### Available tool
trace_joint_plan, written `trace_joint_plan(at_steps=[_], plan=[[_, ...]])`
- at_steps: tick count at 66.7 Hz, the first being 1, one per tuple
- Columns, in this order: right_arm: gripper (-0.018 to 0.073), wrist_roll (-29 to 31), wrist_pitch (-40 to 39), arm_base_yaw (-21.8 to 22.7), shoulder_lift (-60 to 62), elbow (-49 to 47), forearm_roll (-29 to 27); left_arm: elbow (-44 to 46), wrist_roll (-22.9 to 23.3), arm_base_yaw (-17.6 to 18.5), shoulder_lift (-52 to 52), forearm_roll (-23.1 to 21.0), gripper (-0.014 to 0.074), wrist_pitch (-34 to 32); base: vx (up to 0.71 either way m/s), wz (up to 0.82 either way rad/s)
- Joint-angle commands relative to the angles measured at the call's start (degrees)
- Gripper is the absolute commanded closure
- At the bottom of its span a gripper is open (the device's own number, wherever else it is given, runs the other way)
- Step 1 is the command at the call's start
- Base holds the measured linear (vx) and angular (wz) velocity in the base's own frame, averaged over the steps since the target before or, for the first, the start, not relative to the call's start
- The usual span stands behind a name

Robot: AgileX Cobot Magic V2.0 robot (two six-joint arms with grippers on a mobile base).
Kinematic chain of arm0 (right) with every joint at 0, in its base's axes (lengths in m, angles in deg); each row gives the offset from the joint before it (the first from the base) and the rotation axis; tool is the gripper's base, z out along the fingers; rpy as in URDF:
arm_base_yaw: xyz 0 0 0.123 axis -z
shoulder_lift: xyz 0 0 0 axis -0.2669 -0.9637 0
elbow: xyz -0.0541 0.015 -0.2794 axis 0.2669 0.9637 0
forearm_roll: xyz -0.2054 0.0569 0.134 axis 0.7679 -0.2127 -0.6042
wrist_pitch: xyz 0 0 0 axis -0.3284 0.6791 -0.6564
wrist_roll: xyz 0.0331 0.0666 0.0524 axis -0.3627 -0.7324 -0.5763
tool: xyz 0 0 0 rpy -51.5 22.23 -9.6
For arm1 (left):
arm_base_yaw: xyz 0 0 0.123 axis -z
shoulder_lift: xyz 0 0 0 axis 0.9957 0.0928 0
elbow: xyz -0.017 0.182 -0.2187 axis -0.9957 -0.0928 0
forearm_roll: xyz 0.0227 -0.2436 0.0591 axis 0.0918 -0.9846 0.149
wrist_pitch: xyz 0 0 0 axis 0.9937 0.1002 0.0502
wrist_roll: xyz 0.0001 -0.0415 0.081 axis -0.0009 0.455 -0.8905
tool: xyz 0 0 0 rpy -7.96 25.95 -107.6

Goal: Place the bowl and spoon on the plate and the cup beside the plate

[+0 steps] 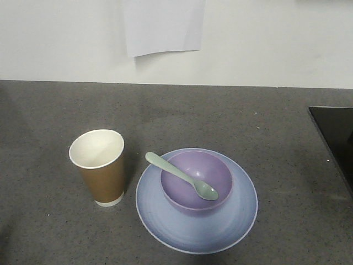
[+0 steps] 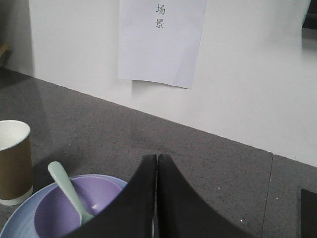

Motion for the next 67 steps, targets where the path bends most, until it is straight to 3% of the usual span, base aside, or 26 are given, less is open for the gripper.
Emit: trace_joint_plan(at_steps=[1, 18, 24, 48, 67], plan=[[0.0565, -0.10, -6.54, 1.95, 0.05, 1.69, -0.23, 0.42, 0.39, 0.01, 0.34, -0.07, 0.0604, -3.70, 0.00, 0.00], [0.0565, -0.28, -23.59, 7.16, 11.53, 23.48, 0.48, 0.42, 0.39, 0.01, 0.34, -0.07, 0.0604, -3.70, 0.00, 0.00], [0.0565, -3.35, -27.86, 9.18, 15.58, 29.92, 0.41, 0.42, 0.39, 0.01, 0.34, -0.07, 0.0604, -3.70, 0.00, 0.00], [0.0564, -11.07, -27.11, 18.03, 26.57, 41.75, 1.29, 0.42, 0.39, 0.01, 0.34, -0.07, 0.0604, -3.70, 0.00, 0.00], [0.0562, -21.00, -25.33, 21.09, 31.28, 44.53, 10.31, 0.42, 0.39, 0.01, 0.34, -0.07, 0.0604, -3.66, 0.00, 0.00]])
